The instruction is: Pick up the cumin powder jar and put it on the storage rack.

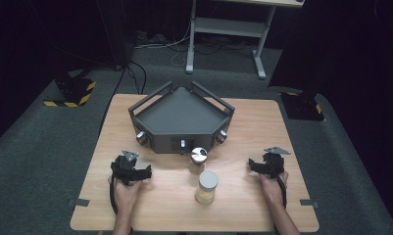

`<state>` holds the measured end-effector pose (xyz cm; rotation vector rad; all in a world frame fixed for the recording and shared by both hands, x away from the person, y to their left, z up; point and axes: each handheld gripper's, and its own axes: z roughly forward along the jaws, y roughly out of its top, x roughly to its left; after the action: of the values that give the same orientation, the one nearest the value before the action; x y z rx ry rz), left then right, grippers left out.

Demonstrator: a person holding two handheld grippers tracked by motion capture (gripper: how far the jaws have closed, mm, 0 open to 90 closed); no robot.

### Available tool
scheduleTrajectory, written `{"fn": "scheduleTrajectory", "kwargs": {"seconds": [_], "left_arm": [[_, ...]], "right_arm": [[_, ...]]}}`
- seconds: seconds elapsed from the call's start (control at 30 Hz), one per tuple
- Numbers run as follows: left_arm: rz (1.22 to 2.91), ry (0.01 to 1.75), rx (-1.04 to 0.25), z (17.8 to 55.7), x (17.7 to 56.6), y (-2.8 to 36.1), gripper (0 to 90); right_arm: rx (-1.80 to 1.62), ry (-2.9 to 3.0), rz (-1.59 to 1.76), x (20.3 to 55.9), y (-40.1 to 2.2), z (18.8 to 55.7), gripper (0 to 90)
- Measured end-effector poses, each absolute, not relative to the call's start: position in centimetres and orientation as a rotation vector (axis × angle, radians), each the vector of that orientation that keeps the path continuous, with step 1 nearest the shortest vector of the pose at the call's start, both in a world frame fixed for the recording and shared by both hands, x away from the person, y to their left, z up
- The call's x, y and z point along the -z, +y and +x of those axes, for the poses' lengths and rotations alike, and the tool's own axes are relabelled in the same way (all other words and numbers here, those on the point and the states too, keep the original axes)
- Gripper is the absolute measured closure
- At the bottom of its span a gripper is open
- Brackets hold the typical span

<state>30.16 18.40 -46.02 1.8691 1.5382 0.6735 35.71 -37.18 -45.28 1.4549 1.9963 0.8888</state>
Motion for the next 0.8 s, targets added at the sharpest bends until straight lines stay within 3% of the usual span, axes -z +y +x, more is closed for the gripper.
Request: {"fn": "scheduleTrajectory", "kwargs": {"seconds": [0.8], "left_arm": [[1.895, 1.392, -0.581, 29.72, 46.29, 19.2, 0.4]], "right_arm": [[-0.882, 2.035, 1.437, 45.14, -37.23, 36.09, 5.4]]}}
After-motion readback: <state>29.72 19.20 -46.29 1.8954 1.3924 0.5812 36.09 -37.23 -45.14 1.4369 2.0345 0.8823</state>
